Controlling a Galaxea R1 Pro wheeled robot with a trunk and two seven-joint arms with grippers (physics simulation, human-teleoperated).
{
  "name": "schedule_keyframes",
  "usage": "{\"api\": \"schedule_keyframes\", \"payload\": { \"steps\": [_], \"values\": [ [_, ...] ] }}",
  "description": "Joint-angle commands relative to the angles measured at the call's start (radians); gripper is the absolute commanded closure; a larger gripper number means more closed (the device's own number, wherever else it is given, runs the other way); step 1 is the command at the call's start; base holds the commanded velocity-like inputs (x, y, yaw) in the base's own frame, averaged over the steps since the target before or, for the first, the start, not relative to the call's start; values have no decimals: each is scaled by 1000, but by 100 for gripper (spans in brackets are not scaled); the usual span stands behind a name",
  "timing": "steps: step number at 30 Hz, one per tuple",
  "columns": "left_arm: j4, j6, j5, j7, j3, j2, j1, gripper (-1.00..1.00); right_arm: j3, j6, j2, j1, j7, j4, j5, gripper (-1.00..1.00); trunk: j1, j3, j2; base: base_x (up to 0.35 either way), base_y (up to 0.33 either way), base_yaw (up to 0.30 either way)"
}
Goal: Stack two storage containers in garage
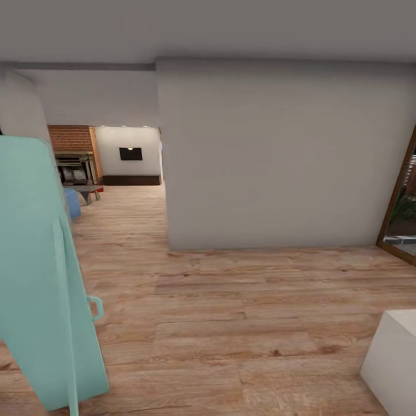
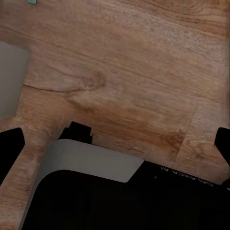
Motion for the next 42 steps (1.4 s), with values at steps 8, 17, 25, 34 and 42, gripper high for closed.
{"api": "schedule_keyframes", "payload": {
  "steps": [8,17,25,34,42],
  "values": [
    [0,3,7,2,-7,0,-1,-100,7,-5,0,-1,-4,3,1,-100,1,-1,-1,323,0,0],
    [0,3,7,2,-7,0,-1,-100,7,-5,0,-1,-4,3,1,-100,1,-1,-1,323,0,0],
    [0,3,7,2,-7,0,-1,-100,6,-4,1,-1,-4,4,-2,-100,1,-1,-1,323,0,0],
    [0,3,7,2,-7,0,-1,-100,1,-4,2,-1,-5,4,-9,-100,1,-1,-1,323,0,0],
    [0,3,7,2,-7,0,-1,-100,6,-3,-1,-1,-5,3,1,-100,1,-1,-1,323,0,0]
  ]
}}
